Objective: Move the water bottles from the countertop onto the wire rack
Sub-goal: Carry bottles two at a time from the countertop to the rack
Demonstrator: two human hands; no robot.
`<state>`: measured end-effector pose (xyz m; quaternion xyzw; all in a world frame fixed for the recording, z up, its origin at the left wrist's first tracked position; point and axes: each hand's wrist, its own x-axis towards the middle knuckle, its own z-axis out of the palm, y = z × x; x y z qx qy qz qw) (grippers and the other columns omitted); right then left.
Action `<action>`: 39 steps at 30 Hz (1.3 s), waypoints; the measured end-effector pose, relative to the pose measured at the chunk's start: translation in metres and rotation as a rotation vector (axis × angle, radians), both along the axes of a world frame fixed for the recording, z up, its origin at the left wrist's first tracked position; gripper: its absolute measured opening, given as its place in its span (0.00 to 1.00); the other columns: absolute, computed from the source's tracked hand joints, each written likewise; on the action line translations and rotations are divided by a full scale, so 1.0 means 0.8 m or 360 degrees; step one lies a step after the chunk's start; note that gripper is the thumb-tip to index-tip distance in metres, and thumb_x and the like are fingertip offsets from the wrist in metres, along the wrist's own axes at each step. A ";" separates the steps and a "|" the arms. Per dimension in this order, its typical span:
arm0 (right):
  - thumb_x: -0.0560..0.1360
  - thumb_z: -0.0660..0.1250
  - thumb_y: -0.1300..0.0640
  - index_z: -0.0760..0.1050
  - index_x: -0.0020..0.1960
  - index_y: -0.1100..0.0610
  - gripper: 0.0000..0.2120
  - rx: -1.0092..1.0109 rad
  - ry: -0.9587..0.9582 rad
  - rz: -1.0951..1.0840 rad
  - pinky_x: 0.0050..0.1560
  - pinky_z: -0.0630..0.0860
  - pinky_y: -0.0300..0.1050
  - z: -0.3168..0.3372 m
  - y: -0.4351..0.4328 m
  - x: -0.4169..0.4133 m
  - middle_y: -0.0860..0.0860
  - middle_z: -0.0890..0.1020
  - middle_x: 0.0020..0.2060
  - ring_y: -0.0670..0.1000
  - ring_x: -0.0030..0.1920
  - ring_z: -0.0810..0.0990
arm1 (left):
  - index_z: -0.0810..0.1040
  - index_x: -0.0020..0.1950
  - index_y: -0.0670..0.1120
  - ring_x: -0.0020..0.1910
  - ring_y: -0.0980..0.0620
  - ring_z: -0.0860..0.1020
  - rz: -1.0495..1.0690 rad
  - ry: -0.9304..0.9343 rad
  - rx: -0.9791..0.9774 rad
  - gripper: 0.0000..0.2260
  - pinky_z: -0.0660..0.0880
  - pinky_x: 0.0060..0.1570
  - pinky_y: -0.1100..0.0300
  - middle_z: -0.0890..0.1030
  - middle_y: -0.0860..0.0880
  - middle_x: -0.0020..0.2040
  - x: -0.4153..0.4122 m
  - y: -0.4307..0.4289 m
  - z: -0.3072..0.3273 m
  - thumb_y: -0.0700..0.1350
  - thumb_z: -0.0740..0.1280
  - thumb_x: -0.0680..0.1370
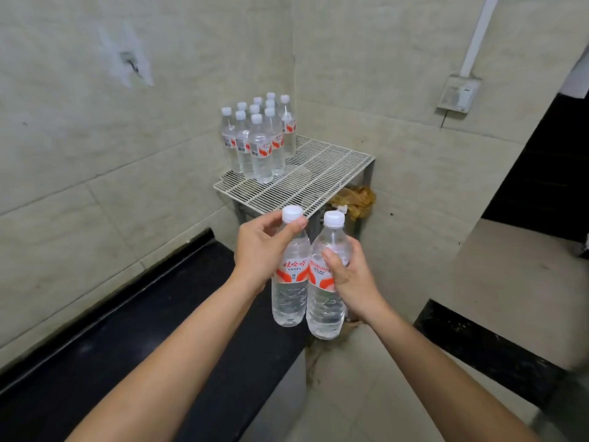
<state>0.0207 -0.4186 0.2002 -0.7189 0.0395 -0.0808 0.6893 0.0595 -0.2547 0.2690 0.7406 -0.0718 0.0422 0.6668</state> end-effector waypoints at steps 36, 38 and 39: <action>0.71 0.73 0.35 0.81 0.62 0.43 0.23 -0.0345 -0.0354 0.0543 0.64 0.77 0.55 0.037 -0.197 0.716 0.47 0.81 0.57 0.48 0.61 0.79 | 0.83 0.58 0.50 0.54 0.57 0.83 0.1043 -0.0086 0.0173 0.19 0.81 0.57 0.49 0.86 0.55 0.52 0.561 -0.202 -0.005 0.58 0.75 0.71; 0.69 0.76 0.37 0.82 0.59 0.46 0.22 -0.0364 -0.0363 0.0609 0.60 0.79 0.53 0.040 -0.206 0.739 0.46 0.83 0.55 0.46 0.57 0.81 | 0.83 0.57 0.50 0.54 0.57 0.83 0.1086 -0.0075 0.0208 0.20 0.81 0.57 0.49 0.86 0.55 0.52 0.577 -0.211 -0.006 0.59 0.75 0.70; 0.69 0.77 0.39 0.82 0.57 0.46 0.19 -0.0339 -0.0342 0.0692 0.58 0.80 0.51 0.044 -0.210 0.751 0.44 0.84 0.53 0.45 0.55 0.82 | 0.82 0.57 0.50 0.54 0.57 0.83 0.1097 -0.0060 0.0218 0.20 0.81 0.57 0.49 0.86 0.55 0.53 0.582 -0.214 -0.006 0.59 0.75 0.70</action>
